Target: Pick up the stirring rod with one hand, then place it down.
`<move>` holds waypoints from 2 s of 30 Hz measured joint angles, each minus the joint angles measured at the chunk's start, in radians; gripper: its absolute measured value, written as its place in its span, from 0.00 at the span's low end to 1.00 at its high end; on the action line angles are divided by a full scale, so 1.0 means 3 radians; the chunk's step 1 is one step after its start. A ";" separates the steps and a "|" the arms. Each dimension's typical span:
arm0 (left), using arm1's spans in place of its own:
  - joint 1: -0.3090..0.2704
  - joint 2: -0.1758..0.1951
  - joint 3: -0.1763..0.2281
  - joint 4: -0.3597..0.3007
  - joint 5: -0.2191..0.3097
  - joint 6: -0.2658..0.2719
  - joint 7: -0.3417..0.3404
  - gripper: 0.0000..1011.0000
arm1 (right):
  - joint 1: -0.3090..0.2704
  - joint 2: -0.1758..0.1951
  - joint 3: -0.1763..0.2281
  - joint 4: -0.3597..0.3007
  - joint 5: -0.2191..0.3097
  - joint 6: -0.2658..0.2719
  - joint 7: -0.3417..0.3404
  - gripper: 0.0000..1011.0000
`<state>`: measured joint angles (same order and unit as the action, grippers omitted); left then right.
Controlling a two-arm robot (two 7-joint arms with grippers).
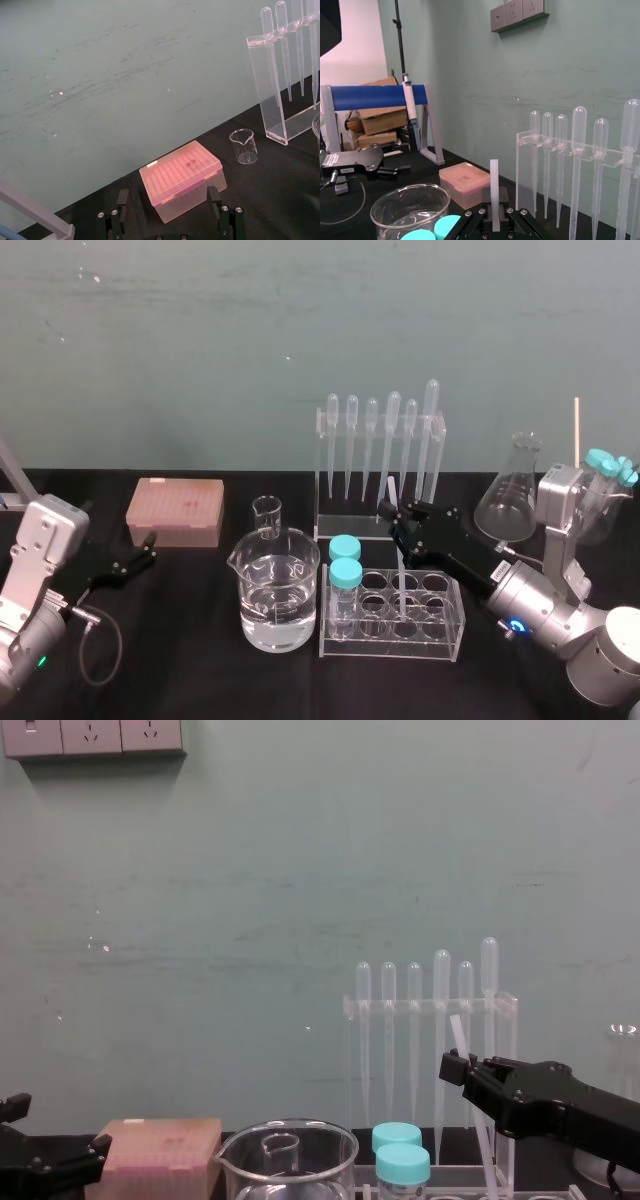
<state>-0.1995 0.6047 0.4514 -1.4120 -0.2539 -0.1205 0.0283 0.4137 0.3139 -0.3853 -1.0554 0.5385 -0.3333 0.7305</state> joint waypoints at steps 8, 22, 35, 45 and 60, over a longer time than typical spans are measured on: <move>0.0000 0.0000 0.0000 0.0000 0.0000 0.0000 0.0000 0.99 | 0.0000 0.0001 0.0000 -0.0003 0.0002 0.0000 0.0000 0.07; 0.0000 0.0000 0.0000 0.0000 0.0000 0.0000 0.0000 0.99 | 0.0003 0.0004 0.0000 -0.0007 0.0005 0.0000 0.0002 0.38; 0.0000 0.0000 0.0000 0.0000 0.0000 0.0000 0.0000 0.99 | 0.0004 0.0005 0.0000 -0.0007 0.0008 -0.0003 0.0002 0.80; 0.0000 0.0000 0.0000 0.0000 0.0000 0.0000 0.0000 0.99 | -0.0242 0.0064 0.0148 -0.0352 -0.0114 0.0017 -0.0423 0.99; 0.0000 0.0000 0.0000 0.0000 0.0000 0.0000 0.0000 0.99 | -0.0578 0.0010 0.0542 -0.0372 -0.0873 0.0199 -0.1865 0.99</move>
<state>-0.1995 0.6047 0.4514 -1.4120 -0.2539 -0.1205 0.0283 0.2402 0.3168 -0.2226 -1.1669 0.2764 -0.2737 0.1710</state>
